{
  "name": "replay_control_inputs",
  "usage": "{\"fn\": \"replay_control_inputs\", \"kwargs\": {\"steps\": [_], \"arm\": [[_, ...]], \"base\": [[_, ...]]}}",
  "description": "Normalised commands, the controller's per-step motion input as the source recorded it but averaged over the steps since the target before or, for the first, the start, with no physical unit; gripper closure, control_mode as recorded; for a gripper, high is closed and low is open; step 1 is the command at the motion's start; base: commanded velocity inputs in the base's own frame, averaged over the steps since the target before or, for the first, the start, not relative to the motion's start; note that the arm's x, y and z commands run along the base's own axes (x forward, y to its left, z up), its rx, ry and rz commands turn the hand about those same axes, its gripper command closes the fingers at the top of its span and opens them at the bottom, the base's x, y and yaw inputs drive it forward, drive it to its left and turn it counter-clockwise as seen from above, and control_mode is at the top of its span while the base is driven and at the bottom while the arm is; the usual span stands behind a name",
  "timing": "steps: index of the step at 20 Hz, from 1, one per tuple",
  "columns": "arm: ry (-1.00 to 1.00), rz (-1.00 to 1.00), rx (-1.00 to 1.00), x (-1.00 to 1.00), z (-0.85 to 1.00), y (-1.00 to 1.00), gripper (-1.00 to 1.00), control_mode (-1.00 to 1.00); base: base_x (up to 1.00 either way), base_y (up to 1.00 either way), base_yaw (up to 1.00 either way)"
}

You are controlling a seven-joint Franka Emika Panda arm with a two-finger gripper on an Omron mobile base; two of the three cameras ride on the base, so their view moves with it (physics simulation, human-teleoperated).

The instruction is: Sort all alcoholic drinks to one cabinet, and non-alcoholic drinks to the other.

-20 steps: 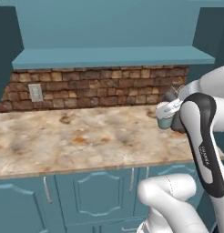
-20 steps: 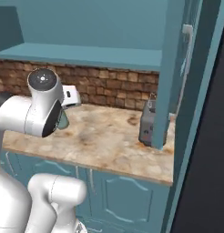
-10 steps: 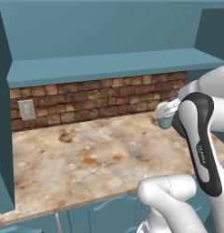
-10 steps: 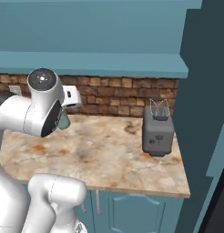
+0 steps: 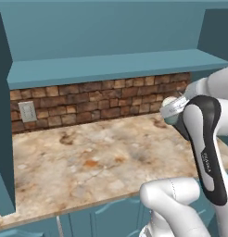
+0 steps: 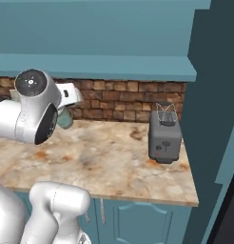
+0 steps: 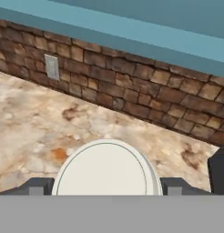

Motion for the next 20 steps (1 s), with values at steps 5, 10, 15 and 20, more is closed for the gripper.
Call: {"fn": "replay_control_inputs", "kwargs": {"steps": [5, 10, 15, 20], "arm": [[-0.11, -0.13, 0.03, -0.03, 0.83, 0.02, 1.0, -1.0], [0.0, -0.22, 0.14, 0.03, 0.76, 0.01, 1.0, -1.0], [0.0, -0.23, 0.19, 0.07, 0.66, 0.0, 1.0, -1.0], [0.0, -0.24, 0.21, 0.37, 0.17, -0.07, 1.0, -1.0]], "base": [[0.0, 0.0, 0.0], [0.0, 0.0, 0.0], [0.0, 0.0, 0.0], [0.0, 0.0, 0.0]]}}
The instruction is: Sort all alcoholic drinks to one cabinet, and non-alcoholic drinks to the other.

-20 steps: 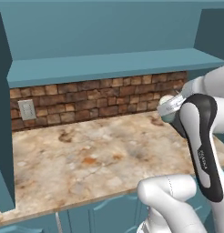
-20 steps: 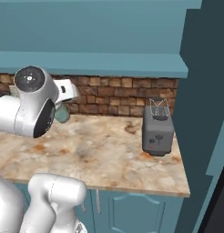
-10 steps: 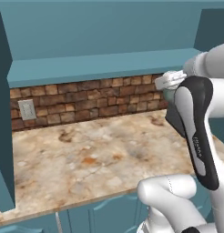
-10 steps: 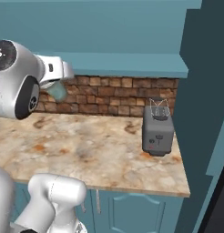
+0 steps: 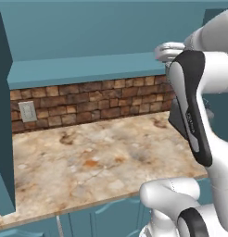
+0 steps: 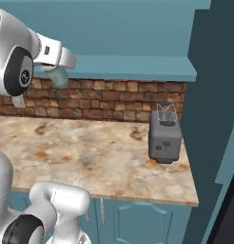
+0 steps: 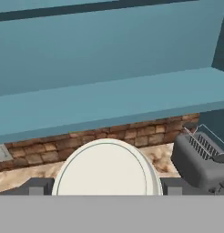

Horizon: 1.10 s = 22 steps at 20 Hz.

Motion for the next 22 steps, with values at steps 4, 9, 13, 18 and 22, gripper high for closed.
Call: {"fn": "replay_control_inputs", "kwargs": {"steps": [4, 9, 13, 18, 22], "arm": [[0.0, -0.24, 0.2, 0.69, 0.0, -0.15, 1.0, -1.0], [0.0, -0.21, 0.16, 0.79, 0.0, -0.15, 1.0, -1.0], [-0.01, -0.13, 0.02, 1.0, -0.19, -0.03, 1.0, -1.0], [-0.02, 0.0, 0.02, 0.82, -0.21, -0.18, 1.0, -1.0], [0.0, 0.0, 0.0, 0.83, -0.14, -0.14, 1.0, -1.0]], "base": [[0.0, 0.0, 0.0], [0.0, 0.0, 0.0], [0.0, 0.0, 0.0], [0.0, 0.0, 0.0], [0.0, 0.0, 0.0]]}}
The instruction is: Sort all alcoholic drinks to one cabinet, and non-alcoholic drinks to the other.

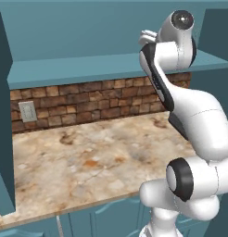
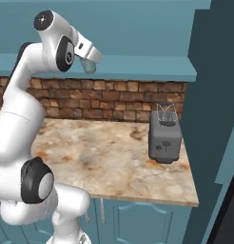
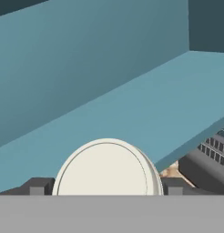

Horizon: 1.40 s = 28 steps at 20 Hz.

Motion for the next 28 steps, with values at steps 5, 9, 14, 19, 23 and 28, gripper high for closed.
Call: {"fn": "replay_control_inputs", "kwargs": {"steps": [5, 9, 14, 19, 23, 28], "arm": [[0.0, 0.0, 0.0, 0.68, -0.13, -0.04, 1.0, -1.0], [0.0, 0.03, 0.0, 0.45, -0.17, -0.01, 1.0, -1.0], [0.0, 0.08, 0.0, 0.39, -0.08, 0.0, 1.0, -1.0], [0.0, 0.15, 0.0, 0.21, -0.42, 0.0, 1.0, -1.0], [0.0, 0.13, 0.0, 0.23, -0.32, 0.0, 1.0, -1.0], [0.0, 0.08, -0.04, 0.26, -0.21, 0.0, -1.0, -1.0]], "base": [[0.0, 0.0, 0.0], [0.0, 0.0, 0.0], [0.0, 0.0, 0.0], [0.0, 0.0, 0.0], [0.0, 0.0, 0.0], [0.0, 0.0, 0.0]]}}
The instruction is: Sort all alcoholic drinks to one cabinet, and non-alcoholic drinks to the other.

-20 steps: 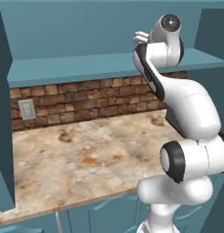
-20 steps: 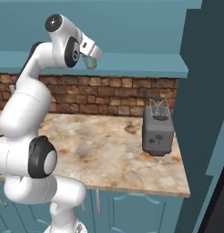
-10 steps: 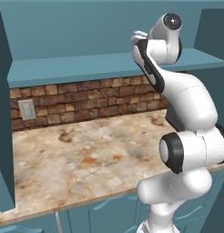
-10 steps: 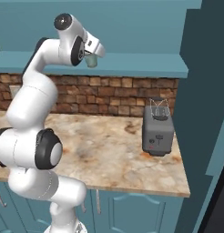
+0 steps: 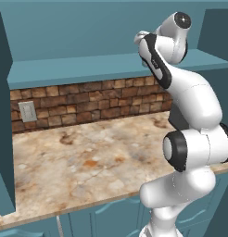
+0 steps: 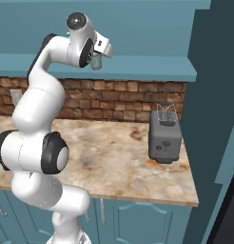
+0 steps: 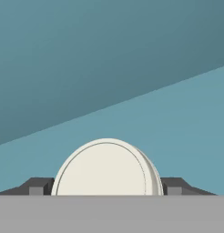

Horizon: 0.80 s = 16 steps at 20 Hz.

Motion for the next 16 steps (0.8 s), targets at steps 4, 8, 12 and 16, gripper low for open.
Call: {"fn": "replay_control_inputs", "kwargs": {"steps": [4, 8, 12, 16], "arm": [[-0.02, 0.02, -0.04, 0.01, 0.0, 0.0, -1.0, -1.0], [-0.07, 0.02, -0.06, 0.0, 0.0, 0.0, -1.0, -1.0], [-0.08, 0.03, -0.05, 0.0, 0.0, 0.0, -1.0, -1.0], [-0.11, 0.04, -0.01, -0.45, -0.02, 0.0, -1.0, -1.0]], "base": [[0.0, 0.0, 0.0], [0.0, 0.0, 0.0], [0.0, 0.0, 0.0], [0.0, 0.0, 0.0]]}}
